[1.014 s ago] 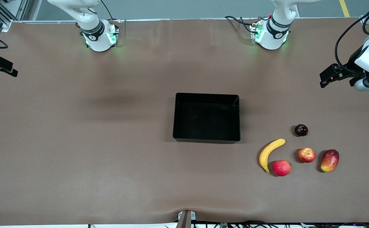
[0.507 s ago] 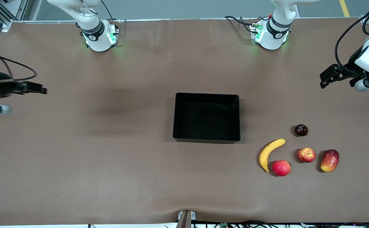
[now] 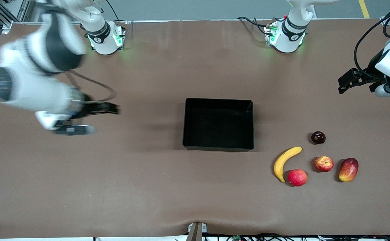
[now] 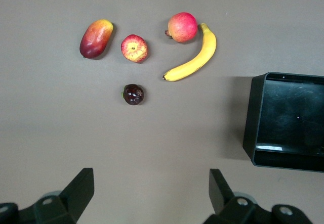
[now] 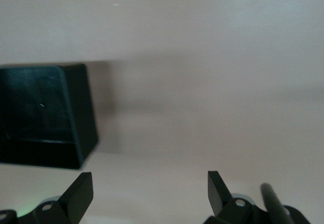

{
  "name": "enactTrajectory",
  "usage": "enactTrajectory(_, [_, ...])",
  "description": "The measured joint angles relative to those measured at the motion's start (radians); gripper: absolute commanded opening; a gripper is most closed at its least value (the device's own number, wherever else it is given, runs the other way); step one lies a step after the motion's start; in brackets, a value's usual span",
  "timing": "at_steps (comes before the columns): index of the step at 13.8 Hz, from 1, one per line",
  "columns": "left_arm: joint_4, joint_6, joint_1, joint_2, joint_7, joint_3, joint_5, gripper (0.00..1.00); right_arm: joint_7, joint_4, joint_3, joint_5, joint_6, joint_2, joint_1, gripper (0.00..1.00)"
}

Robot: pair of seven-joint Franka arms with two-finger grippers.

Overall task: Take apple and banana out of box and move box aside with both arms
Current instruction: 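Reach the right gripper to the black box rim and grasp it, then slide the empty black box toward the right arm and release it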

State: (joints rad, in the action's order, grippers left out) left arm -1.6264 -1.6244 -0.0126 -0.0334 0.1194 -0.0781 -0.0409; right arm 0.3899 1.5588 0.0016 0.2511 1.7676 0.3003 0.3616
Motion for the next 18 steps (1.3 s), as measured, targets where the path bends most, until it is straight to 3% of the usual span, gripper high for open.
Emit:
enactTrajectory(3, [0.000, 0.000, 0.000, 0.000, 0.000, 0.000, 0.000, 1.00, 0.123, 0.010, -0.002, -0.005, 0.185, 0.106, 0.162, 1.00])
enactTrajectory(7, [-0.001, 0.000, 0.000, 0.001, 0.000, 0.000, 0.000, 1.00, 0.245, 0.043, -0.005, -0.015, 0.438, 0.244, 0.243, 1.00])
enactTrajectory(8, [-0.001, 0.000, 0.000, 0.001, 0.000, 0.000, 0.000, 1.00, 0.287, 0.046, -0.004, -0.016, 0.519, 0.283, 0.273, 0.95])
enactTrajectory(9, [-0.001, 0.000, 0.000, 0.001, 0.000, 0.001, 0.000, 1.00, 0.315, 0.048, -0.005, -0.021, 0.580, 0.320, 0.307, 0.43])
enactTrajectory(10, [-0.001, 0.000, 0.000, 0.001, 0.000, 0.001, 0.000, 1.00, 0.333, 0.048, -0.006, -0.040, 0.612, 0.353, 0.336, 0.02])
enactTrajectory(13, [-0.001, 0.000, 0.000, 0.001, 0.000, 0.001, 0.000, 1.00, 0.356, 0.048, -0.009, -0.111, 0.615, 0.393, 0.373, 0.00])
enactTrajectory(18, [-0.002, 0.000, 0.000, 0.001, 0.000, 0.001, 0.000, 1.00, 0.352, 0.019, -0.031, -0.120, 0.522, 0.377, 0.348, 0.00])
